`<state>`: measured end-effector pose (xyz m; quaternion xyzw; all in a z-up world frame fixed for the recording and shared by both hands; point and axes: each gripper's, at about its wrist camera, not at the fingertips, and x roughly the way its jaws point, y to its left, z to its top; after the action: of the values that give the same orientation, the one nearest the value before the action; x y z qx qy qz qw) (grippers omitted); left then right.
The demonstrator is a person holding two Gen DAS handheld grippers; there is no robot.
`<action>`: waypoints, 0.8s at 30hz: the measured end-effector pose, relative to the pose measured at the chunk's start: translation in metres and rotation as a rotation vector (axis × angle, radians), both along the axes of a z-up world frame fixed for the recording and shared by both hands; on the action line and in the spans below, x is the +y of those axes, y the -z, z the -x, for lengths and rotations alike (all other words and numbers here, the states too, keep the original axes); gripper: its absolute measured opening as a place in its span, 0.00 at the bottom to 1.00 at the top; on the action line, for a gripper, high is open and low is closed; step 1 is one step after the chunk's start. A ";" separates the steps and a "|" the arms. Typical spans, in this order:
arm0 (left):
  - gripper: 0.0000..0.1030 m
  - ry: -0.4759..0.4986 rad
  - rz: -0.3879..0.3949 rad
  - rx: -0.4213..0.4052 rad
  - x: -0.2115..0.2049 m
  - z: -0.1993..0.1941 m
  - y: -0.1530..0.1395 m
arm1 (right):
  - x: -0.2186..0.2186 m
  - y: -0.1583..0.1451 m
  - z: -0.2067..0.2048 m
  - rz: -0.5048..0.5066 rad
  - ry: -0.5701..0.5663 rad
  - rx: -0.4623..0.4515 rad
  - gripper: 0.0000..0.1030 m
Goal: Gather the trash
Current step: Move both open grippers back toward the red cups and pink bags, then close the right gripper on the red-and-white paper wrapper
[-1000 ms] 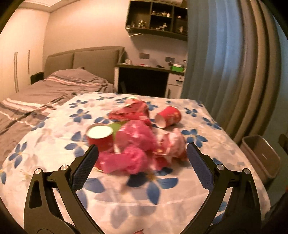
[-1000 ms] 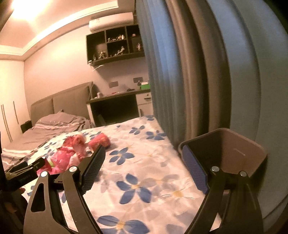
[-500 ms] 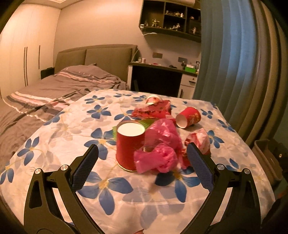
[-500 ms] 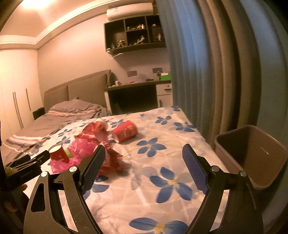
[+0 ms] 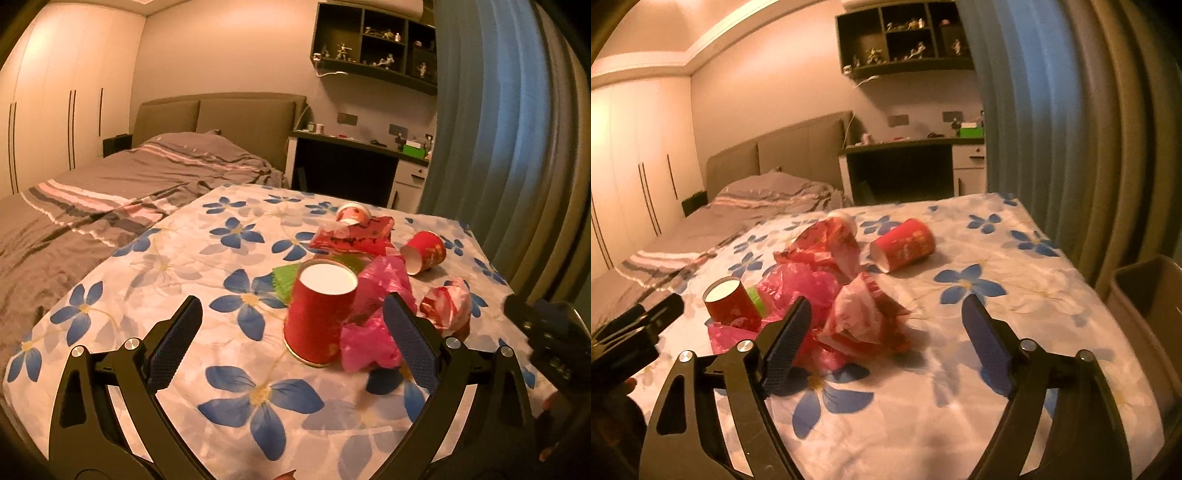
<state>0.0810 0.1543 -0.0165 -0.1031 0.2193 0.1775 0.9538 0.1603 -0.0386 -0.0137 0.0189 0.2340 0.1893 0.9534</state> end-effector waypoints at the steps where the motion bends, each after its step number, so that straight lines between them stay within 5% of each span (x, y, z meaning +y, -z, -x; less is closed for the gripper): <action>1: 0.94 -0.001 0.000 0.000 0.002 0.000 0.000 | 0.006 0.002 -0.006 0.004 -0.005 0.012 0.76; 11: 0.94 0.027 0.004 0.009 0.011 -0.009 0.004 | 0.044 0.021 -0.038 0.072 -0.028 0.087 0.67; 24: 0.94 0.071 0.019 0.059 0.006 -0.036 0.017 | 0.051 0.038 -0.051 0.113 -0.043 0.143 0.23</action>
<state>0.1173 0.1601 -0.0331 -0.0990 0.2523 0.1444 0.9517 0.2115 0.0129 -0.0521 -0.0265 0.3121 0.1945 0.9295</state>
